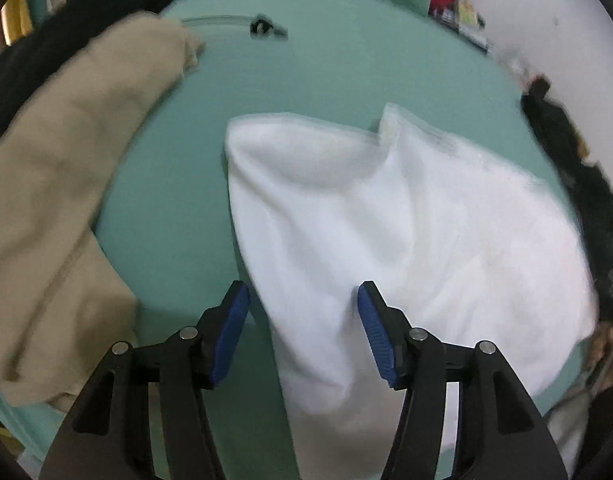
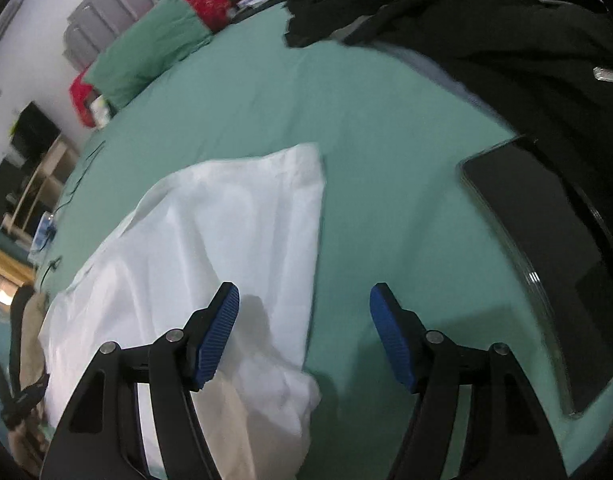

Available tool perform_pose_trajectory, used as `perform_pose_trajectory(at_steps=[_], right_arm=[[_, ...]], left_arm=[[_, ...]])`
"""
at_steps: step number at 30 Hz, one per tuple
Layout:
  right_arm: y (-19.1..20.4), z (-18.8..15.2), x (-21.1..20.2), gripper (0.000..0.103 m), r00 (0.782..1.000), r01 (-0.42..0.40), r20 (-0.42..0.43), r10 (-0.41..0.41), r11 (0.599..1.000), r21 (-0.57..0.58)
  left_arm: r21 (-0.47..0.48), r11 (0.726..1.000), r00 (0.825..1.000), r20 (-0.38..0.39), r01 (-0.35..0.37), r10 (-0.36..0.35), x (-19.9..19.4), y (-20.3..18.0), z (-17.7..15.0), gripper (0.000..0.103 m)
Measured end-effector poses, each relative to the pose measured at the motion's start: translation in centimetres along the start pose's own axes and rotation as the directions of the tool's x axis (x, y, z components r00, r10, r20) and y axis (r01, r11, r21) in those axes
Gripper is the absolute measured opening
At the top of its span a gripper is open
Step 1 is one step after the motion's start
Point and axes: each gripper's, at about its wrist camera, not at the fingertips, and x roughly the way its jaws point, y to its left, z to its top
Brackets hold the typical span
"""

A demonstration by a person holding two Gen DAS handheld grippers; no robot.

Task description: Fold large clothes

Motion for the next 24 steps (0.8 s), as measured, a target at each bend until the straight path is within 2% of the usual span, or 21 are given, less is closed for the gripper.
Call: perform_pose_trajectory(at_steps=[1,2,4,8,13,14,15,17,19,20,21,22,24], right_arm=[[-0.1,0.0,0.1,0.068,1.000,-0.013,0.004,0.013,1.000,-0.011],[-0.1,0.1,0.3,0.068,1.000,-0.011,0.001,0.011,1.000,-0.009],[-0.6,1.0,0.2,0.068,0.999,-0.038,0.018,0.037,0.999,0.021],[-0.5,3.3,1.2,0.068,0.998,-0.033,0.044,0.032,0.999,0.019],[0.9,6.4,4.6,0.068,0.999,-0.049,0.009,0.050,0.995,-0.089],[1.2,6.4,4.9,0.060,0.999,-0.040,0.013,0.041,0.993,-0.108],[1.8,6.6,5.3,0.036,0.999,-0.023,0.021,0.026,0.989,-0.144],[3.0,6.6,6.1,0.005,1.000,0.028,0.018,-0.025,0.977,-0.212],[4.0,6.9,6.6,0.004,0.998,0.062,0.036,-0.055,0.966,-0.251],[4.1,7.0,6.5,0.004,0.997,0.075,0.047,-0.065,0.963,-0.257],[4.4,7.5,6.4,0.004,0.994,0.098,0.070,-0.083,0.958,-0.270],[4.6,8.1,6.4,0.004,0.989,0.136,0.099,-0.112,0.950,-0.280],[4.4,9.2,6.3,0.004,0.986,0.146,0.118,-0.117,0.952,-0.270]], left_arm=[[0.022,1.000,1.000,0.026,-0.017,0.016,0.0,-0.2,-0.1,0.060],[0.027,0.999,0.999,0.021,-0.037,0.037,0.0,-0.4,0.2,0.060],[0.002,0.999,0.999,0.025,-0.046,0.046,-0.2,-0.3,1.1,0.060],[0.044,0.994,0.993,0.063,-0.105,0.102,0.2,-0.4,3.3,0.060],[0.076,0.990,0.992,0.056,-0.120,0.116,2.0,-0.5,6.4,0.060],[0.082,0.990,0.992,0.057,-0.116,0.112,2.2,-0.3,6.7,0.060],[0.087,0.990,0.993,0.053,-0.113,0.108,2.6,-0.3,7.1,0.060],[0.082,0.992,0.995,0.042,-0.092,0.088,3.4,0.1,8.0,0.060],[0.055,0.997,0.996,0.064,-0.063,0.059,3.5,0.7,8.8,0.059],[0.035,0.998,0.996,0.080,-0.044,0.041,3.7,0.8,9.2,0.043],[0.012,0.999,0.995,0.086,-0.045,0.044,3.7,1.3,9.5,0.011],[-0.008,0.998,0.993,0.090,-0.070,0.070,3.7,1.7,9.7,0.008],[-0.030,0.995,0.988,0.114,-0.098,0.101,3.7,2.5,10.2,0.008]])
